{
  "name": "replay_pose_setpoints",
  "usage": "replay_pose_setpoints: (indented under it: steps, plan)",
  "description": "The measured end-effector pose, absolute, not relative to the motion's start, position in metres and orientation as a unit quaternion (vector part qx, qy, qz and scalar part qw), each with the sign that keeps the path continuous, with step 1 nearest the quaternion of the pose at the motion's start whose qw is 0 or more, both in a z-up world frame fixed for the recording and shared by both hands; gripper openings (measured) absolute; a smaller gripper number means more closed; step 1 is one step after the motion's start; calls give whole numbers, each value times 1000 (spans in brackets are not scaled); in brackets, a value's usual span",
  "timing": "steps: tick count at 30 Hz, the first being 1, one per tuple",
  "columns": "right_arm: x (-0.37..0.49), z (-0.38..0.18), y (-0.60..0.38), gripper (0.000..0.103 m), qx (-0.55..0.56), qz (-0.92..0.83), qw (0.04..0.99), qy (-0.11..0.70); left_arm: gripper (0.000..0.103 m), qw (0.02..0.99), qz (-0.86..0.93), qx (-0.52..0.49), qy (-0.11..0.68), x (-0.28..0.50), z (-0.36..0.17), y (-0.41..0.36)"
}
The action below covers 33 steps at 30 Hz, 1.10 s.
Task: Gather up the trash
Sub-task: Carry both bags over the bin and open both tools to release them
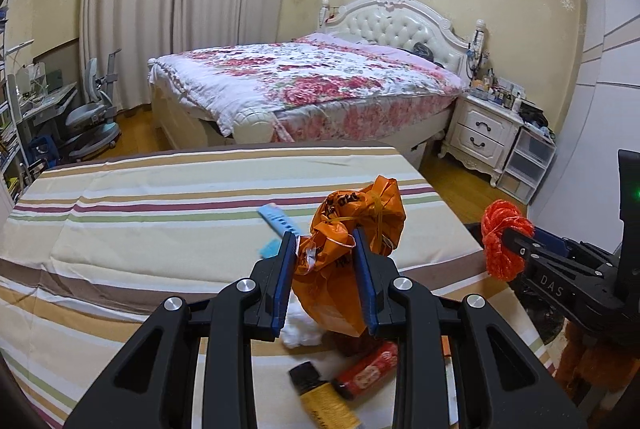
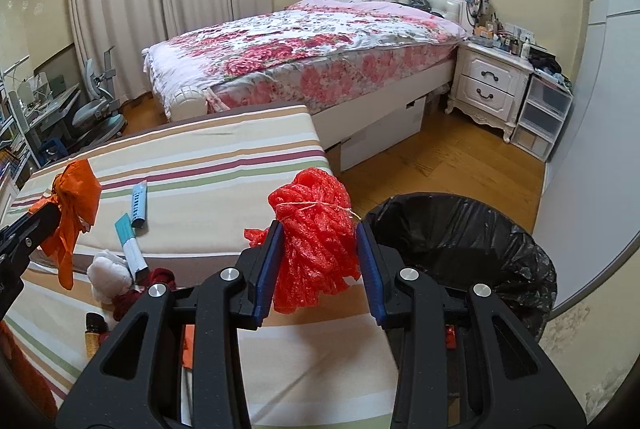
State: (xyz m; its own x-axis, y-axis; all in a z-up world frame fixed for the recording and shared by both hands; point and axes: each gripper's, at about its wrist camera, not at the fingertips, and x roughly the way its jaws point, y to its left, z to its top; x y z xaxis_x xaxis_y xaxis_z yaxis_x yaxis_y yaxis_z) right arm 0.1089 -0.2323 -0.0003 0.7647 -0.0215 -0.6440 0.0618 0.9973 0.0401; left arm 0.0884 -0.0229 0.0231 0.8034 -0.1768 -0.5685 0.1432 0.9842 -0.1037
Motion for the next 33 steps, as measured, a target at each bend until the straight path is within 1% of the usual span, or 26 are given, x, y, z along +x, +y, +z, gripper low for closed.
replay_pose_setpoints:
  steps: [14, 24, 33]
  plan:
    - [96, -1, -320, 36, 52, -102, 936, 332, 30, 934, -161, 26, 319, 110, 10, -131]
    - [102, -15, -359, 36, 79, -133, 931, 332, 30, 924, -181, 63, 331, 128, -5, -188]
    - [112, -29, -378, 37, 97, -139, 924, 342, 30, 918, -190, 95, 336, 140, -19, -222]
